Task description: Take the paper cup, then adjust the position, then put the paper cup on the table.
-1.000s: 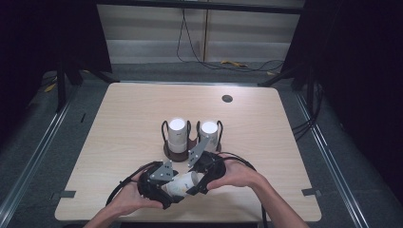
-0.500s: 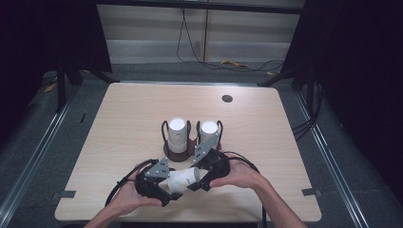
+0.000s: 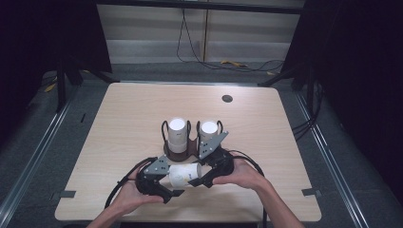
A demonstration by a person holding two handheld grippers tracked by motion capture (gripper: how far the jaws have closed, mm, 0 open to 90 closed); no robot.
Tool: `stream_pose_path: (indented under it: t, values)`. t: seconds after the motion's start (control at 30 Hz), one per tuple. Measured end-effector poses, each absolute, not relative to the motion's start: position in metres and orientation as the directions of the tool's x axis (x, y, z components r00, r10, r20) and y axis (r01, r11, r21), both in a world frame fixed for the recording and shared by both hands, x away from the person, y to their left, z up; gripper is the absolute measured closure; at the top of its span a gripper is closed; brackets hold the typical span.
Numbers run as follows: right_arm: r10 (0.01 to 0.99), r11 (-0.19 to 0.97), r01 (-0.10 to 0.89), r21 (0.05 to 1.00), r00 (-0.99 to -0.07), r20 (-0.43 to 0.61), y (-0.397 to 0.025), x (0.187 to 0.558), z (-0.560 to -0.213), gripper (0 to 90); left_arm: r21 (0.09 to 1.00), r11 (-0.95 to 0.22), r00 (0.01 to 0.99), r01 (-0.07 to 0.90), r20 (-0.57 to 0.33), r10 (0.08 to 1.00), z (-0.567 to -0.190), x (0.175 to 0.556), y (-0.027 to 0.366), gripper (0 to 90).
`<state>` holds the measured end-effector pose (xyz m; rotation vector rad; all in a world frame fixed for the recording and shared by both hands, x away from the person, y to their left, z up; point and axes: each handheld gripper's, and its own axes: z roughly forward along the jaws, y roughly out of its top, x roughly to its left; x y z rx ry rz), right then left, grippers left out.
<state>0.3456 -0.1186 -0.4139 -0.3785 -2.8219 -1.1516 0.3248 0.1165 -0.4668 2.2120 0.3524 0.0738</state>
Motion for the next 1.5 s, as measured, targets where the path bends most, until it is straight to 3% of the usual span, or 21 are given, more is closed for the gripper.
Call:
stream_pose_path:
  t: [0.67, 1.5]
  values:
    - [0.274, 0.540, 0.312, 0.782, -0.943, 0.187, -0.132, 0.348, -0.415, 36.3, 0.840, -0.433, 0.926, 0.328, -0.195, 0.323, -0.468, 0.329, 0.133, 16.2]
    - [0.341, 0.422, 0.374, 0.826, -0.909, 0.238, -0.145, 0.346, -0.426, 36.2, 0.876, -0.338, 0.913, 0.344, -0.228, 0.338, -0.461, 0.335, 0.140, 16.1]
